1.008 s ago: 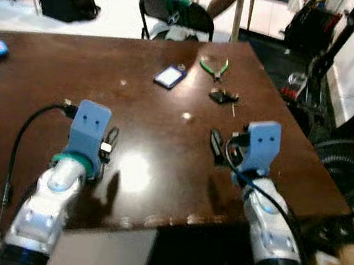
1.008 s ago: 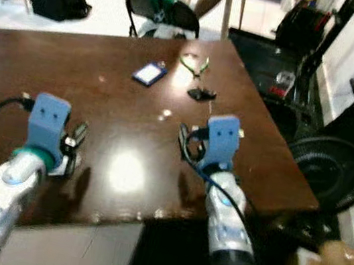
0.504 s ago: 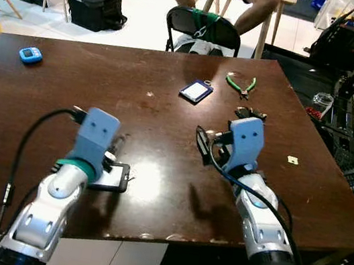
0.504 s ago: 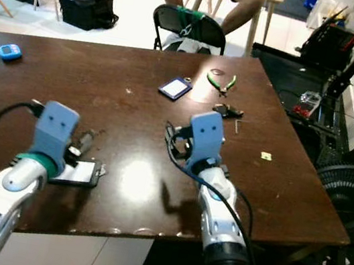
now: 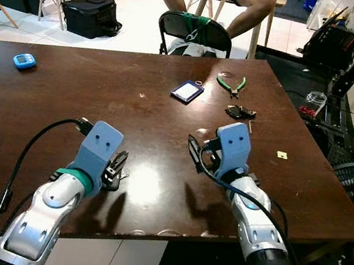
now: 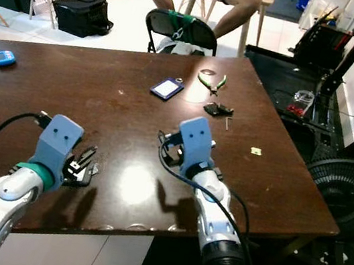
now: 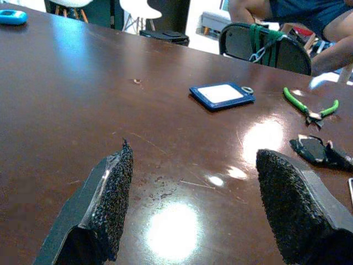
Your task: Hang keys on a hook
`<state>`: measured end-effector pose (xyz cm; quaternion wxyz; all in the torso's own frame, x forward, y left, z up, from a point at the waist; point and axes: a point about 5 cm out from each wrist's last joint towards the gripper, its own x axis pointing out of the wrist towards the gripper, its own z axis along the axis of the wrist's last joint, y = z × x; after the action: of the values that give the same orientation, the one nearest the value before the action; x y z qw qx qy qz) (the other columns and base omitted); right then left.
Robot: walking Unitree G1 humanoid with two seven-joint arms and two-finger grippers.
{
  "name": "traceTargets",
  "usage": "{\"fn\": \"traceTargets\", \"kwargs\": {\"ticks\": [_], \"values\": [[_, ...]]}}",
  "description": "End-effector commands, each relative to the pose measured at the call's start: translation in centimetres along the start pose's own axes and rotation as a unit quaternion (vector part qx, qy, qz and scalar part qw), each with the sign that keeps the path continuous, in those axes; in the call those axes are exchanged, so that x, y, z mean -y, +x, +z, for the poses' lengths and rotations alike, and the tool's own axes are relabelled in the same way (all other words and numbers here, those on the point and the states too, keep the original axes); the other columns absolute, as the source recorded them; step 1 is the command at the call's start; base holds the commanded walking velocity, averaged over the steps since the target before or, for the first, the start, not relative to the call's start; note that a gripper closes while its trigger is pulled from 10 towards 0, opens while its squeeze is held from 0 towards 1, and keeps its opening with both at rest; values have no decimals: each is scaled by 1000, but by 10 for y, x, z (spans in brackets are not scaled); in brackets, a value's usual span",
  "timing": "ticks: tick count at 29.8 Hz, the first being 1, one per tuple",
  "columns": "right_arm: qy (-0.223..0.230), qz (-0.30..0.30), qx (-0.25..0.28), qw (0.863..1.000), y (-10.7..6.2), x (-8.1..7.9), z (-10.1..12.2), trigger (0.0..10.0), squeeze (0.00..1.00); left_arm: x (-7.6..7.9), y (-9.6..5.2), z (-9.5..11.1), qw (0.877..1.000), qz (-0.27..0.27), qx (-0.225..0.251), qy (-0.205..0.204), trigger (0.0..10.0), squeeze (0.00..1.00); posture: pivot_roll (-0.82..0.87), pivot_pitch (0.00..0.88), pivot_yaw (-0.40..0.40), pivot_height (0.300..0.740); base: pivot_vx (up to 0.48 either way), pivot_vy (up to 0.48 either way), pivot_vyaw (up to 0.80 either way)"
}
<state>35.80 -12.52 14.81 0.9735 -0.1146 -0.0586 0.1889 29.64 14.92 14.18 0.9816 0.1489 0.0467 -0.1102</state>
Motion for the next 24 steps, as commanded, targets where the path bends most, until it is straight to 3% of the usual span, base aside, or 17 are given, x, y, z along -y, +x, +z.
{"fn": "traceTargets", "kwargs": {"ticks": [1,5,6,11,19,24], "values": [[-8,5,-19,1000,-2,-2,-12,10000,0,-7,0,-7,999,26,-12,-27,10000,0,-45,44,62,740,0,0,0],[-10,4,-24,1000,-4,-1,-15,10000,0,-10,0,-6,998,38,-7,-44,10000,0,-48,45,54,740,0,0,0],[-7,1,-27,1000,-5,5,-16,10000,0,-9,3,-4,997,52,-2,-64,10000,0,-65,49,9,740,0,0,0],[1,1,-26,1000,-6,14,-14,10000,0,-6,5,-2,994,70,6,-84,10000,0,-65,49,-1,740,0,0,0],[-14,27,-15,999,-3,10,-8,10000,0,-6,5,-2,994,70,5,-88,10000,0,-62,53,6,740,0,0,0],[-33,48,-44,997,2,23,-8,10000,0,-6,6,0,994,69,5,-85,10000,0,-57,65,16,740,0,0,0]]}}
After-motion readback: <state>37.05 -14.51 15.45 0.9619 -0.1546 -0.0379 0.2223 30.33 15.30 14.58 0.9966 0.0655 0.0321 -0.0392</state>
